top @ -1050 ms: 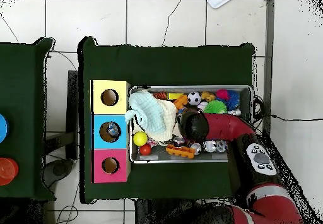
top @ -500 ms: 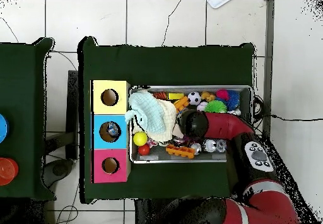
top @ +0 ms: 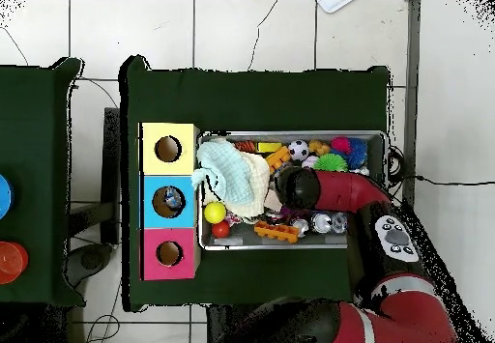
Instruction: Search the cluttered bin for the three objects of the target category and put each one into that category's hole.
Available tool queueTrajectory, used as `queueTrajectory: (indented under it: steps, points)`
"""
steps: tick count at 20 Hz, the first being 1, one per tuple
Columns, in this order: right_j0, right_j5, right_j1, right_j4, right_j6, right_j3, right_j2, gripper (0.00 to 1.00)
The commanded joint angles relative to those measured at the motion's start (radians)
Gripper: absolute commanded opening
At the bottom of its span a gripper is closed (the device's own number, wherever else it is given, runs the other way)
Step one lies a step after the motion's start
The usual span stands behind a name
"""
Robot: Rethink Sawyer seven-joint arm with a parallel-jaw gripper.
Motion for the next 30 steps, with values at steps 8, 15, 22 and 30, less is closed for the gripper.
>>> queueTrajectory:
  steps: [8, 15, 22, 30]
  points:
    - [0.008, -0.109, 0.115, 0.002, 0.168, -0.030, 0.005, 0.00]
    - [-0.012, -0.081, 0.090, 0.009, 0.138, -0.026, 0.026, 0.00]
    - [-0.051, 0.034, -0.083, 0.035, 0.081, 0.090, 0.052, 0.00]
    - [-0.078, 0.198, -0.221, 0.117, 0.041, 0.138, 0.102, 0.00]
